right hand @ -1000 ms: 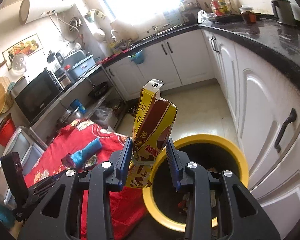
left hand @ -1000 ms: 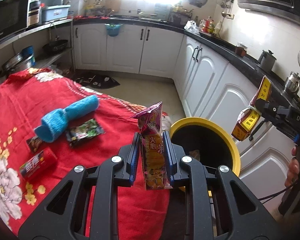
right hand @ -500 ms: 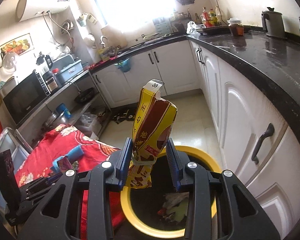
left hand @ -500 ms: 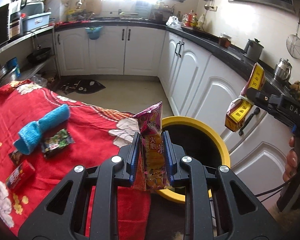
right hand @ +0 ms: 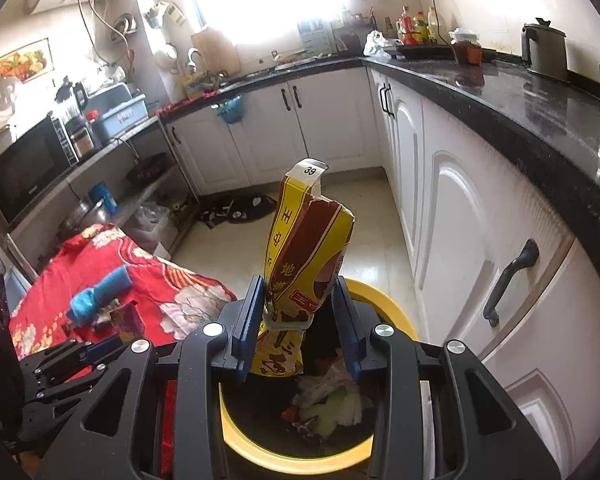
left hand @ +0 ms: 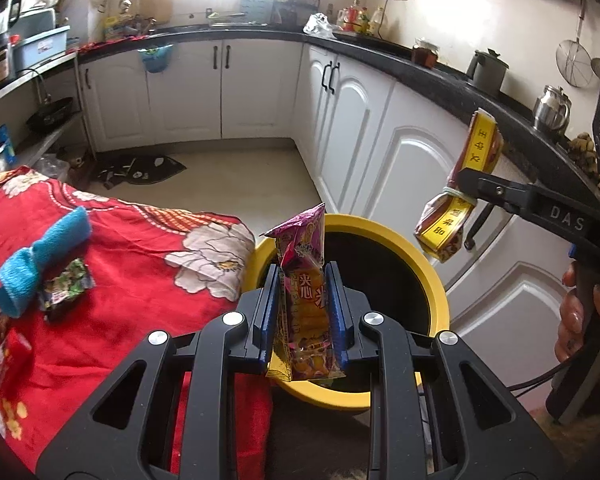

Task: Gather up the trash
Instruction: 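Lift the pink packet and yellow box and carry them over the yellow bin, then open both tools to drop the packet and box into the bin, then move both tools back over the table toward the red candy tube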

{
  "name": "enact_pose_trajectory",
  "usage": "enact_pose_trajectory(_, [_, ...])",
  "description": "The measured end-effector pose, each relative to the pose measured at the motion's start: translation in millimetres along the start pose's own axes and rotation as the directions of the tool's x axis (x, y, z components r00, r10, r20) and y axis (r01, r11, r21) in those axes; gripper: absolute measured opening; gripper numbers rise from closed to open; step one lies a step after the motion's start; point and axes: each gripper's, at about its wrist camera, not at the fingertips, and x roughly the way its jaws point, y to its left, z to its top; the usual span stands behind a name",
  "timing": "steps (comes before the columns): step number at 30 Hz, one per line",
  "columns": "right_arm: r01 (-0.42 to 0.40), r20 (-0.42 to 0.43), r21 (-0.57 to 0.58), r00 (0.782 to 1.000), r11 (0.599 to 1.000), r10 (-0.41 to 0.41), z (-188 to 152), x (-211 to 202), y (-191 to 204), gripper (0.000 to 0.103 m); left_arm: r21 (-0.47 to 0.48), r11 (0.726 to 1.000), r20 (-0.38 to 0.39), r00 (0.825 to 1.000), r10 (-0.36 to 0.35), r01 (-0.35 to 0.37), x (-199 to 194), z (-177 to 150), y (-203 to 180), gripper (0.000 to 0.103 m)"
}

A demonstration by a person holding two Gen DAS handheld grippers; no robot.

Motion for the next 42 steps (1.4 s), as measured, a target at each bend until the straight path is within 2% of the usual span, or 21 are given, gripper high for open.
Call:
enact_pose_trajectory(21, [0.019,-0.117,0.009,0.993,1.000,-0.017,-21.2,37.2,-11.6,0.034,-0.005,0.999,-0.085,0.996,-0.036,0.035,36.7,-12.9,-9.1,0.017])
enact_pose_trajectory(22, [0.019,-0.121,0.015,0.993,1.000,-0.017,-21.9,38.1,-12.3,0.036,-0.007,0.999,-0.086,0.996,-0.033,0.032,37.5,-13.3,-8.5,0.018])
enact_pose_trajectory(23, [0.019,-0.122,0.020,0.992,1.000,-0.017,-21.4,39.3,-11.8,0.043,-0.009,0.999,-0.089,0.995,-0.033,0.033,37.8,-14.2,-8.0,0.019])
enact_pose_trajectory(24, [0.022,-0.122,0.027,0.992,0.999,-0.018,-21.9,39.4,-13.2,0.052,-0.013,0.999,-0.092,0.995,-0.031,0.030,38.7,-14.9,-7.2,0.021])
enact_pose_trajectory(25, [0.026,-0.118,0.036,0.993,0.999,-0.021,-21.6,38.8,-15.0,0.055,-0.014,1.000,-0.094,0.995,-0.029,0.028,39.1,-15.7,-6.8,0.027])
enact_pose_trajectory(26, [0.026,-0.115,0.039,0.993,0.999,-0.021,-21.3,38.2,-15.9,0.055,-0.014,1.000,-0.096,0.995,-0.025,0.024,39.4,-16.3,-6.1,0.032])
enact_pose_trajectory(28, [0.027,-0.111,0.044,0.994,0.999,-0.022,-20.6,37.2,-16.4,0.056,-0.019,1.000,-0.095,0.995,-0.018,0.016,38.9,-17.4,-4.1,0.051])
enact_pose_trajectory(32, [0.026,-0.100,0.060,0.995,0.998,-0.020,-18.9,34.2,-19.0,0.062,-0.040,0.999,-0.094,0.996,0.005,-0.008,35.8,-19.5,3.4,0.069])
enact_pose_trajectory(36, [0.024,-0.088,0.063,0.996,0.998,-0.019,-17.5,30.5,-18.2,0.065,-0.055,0.998,-0.082,0.996,0.032,-0.037,28.4,-18.8,11.8,0.092])
enact_pose_trajectory(42, [0.009,-0.077,0.053,0.997,0.999,-0.005,-16.5,26.4,-11.2,0.069,-0.089,0.993,-0.071,0.995,0.076,-0.082,15.8,-18.5,27.7,0.092])
